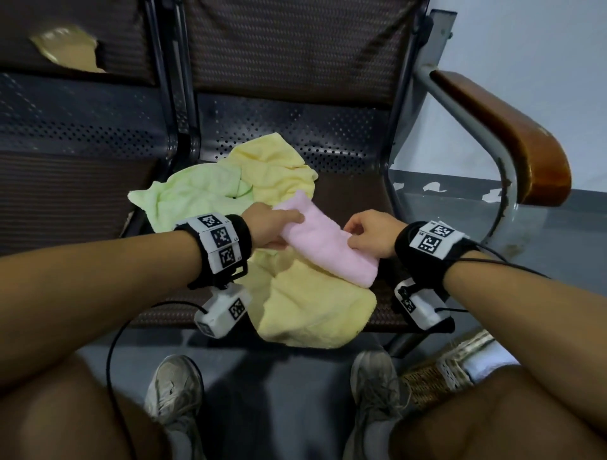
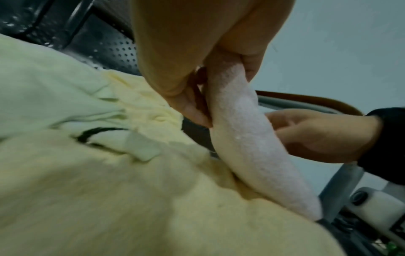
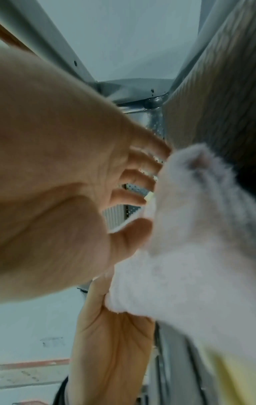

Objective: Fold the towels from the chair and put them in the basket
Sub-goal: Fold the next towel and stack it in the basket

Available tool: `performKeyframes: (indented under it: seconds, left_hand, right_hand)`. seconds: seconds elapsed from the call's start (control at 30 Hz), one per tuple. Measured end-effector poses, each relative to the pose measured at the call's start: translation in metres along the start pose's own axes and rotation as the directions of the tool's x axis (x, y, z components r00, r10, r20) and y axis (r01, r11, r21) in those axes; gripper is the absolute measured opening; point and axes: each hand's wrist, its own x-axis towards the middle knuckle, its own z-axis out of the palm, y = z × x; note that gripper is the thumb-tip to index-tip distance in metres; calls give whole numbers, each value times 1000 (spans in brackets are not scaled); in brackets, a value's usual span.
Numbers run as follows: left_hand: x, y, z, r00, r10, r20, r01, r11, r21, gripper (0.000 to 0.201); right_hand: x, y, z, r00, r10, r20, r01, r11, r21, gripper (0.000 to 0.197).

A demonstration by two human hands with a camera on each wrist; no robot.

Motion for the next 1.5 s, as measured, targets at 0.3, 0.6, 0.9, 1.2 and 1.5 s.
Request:
performKeyframes:
  seconds: [0.3, 0.6, 0.9, 1.2, 1.5]
  left_hand:
    - [-44, 45, 6, 922, 387, -16, -374, 880, -293, 42]
    - [-80, 23, 12, 916, 287, 282, -291, 956, -31, 59]
    - [-110, 28, 123, 757, 191, 624, -292, 955, 61, 45]
    - [-120, -27, 321, 716, 55, 695, -322, 910, 260, 56]
    - [-82, -87, 405, 852, 89, 516, -445, 641, 626, 44]
  right_hand:
    - [-37, -54, -31, 966, -145, -214, 257, 641, 724, 45]
    - [-80, -45, -50, 964, 137, -227, 185, 267, 946, 28]
    - [-169, 101, -60, 967, 219, -134, 31, 416, 909, 18]
    - [-243, 291, 29, 769, 637, -58, -207, 334, 920, 15]
    - [-207, 370, 110, 708, 692, -142, -422, 575, 701, 28]
